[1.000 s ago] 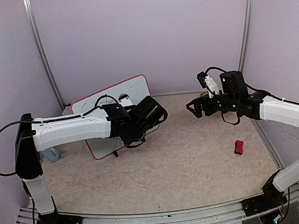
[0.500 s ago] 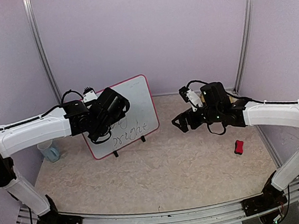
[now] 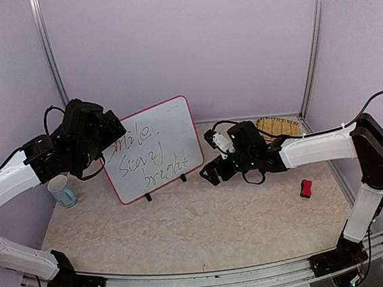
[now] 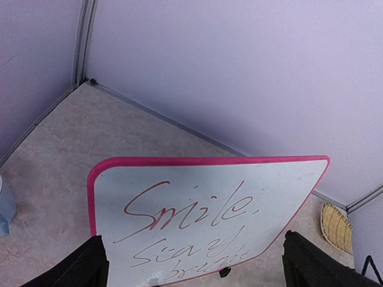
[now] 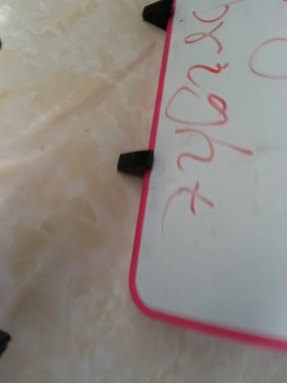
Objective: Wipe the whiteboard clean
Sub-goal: Move the whiteboard to the center of the board.
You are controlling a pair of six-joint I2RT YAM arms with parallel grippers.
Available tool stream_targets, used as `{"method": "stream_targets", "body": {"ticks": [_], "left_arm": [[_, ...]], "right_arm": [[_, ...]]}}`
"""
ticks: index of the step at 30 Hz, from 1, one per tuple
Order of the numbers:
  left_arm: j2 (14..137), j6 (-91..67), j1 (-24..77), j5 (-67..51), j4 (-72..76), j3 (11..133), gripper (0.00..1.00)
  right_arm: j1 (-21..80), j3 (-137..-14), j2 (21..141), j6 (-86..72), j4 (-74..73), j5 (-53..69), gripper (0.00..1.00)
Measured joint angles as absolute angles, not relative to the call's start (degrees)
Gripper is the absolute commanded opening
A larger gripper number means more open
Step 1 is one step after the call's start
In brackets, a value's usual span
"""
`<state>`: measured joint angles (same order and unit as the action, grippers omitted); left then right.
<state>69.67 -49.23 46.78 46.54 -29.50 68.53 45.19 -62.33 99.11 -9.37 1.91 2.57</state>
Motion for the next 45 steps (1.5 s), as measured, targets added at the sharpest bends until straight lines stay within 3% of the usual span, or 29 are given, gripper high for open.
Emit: {"method": "stream_targets", "body": {"ticks": [9,18,26,30,45], "left_arm": [[57.6,-41.6,35.9,35.2,-21.0,59.3,0.99],[57.3,-39.9,26.1,25.4,-20.0,56.8,0.99],[57.7,-40.0,23.9,22.3,-19.8,55.1,0.99],[57.7,-40.1,23.4,21.4,-19.7,54.0,0.99],[57.6,-41.1,22.2,19.7,-18.5,51.0,0.99]], "right_arm": [[46.7,-68.3,107.6,-9.9,2.6,0.5,0.99],[49.5,-74.2,113.9,-11.1,3.0,-3.9,0.91],[50.4,-78.5,119.7,-13.1,3.0,-5.4,0.81],[50.5,-79.7,121.8,-13.5,3.0,-6.0,0.72],[51.2,-84.0,127.4,-14.3,3.6,-6.7,0.59]]}}
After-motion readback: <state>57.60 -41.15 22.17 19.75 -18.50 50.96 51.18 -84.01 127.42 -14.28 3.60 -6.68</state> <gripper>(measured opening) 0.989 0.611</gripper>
